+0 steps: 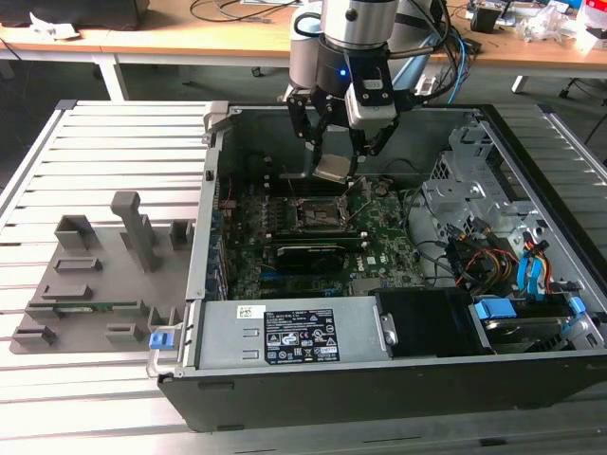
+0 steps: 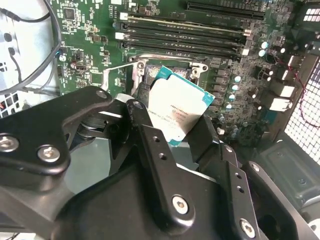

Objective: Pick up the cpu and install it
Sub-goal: 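Place the cpu into insertion slot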

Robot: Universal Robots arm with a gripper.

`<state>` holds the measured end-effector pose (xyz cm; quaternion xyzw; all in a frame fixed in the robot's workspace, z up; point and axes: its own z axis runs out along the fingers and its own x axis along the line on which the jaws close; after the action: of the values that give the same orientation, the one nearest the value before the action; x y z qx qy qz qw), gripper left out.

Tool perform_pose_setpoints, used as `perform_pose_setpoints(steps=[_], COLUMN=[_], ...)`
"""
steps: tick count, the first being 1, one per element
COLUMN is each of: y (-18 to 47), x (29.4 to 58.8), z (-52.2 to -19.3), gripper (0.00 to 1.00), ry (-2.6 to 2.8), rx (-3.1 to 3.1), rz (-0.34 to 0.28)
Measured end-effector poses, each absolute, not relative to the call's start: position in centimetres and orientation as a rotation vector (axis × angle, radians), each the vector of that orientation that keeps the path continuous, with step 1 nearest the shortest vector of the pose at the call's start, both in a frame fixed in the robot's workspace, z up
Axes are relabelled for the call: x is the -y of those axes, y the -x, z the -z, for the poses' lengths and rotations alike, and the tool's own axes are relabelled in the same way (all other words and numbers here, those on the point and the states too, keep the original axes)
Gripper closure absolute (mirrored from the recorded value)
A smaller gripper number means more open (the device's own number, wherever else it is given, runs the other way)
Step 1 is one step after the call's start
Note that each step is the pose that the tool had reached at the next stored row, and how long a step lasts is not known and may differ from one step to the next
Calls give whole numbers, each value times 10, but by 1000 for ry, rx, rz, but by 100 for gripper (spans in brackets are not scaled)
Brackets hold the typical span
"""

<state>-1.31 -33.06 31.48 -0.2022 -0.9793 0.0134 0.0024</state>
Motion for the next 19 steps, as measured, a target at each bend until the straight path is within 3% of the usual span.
perform_pose_setpoints(steps=[19], y=[13], x=[331], z=[-314], gripper=[45], ry=[937], rx=[2991], rz=[-44])
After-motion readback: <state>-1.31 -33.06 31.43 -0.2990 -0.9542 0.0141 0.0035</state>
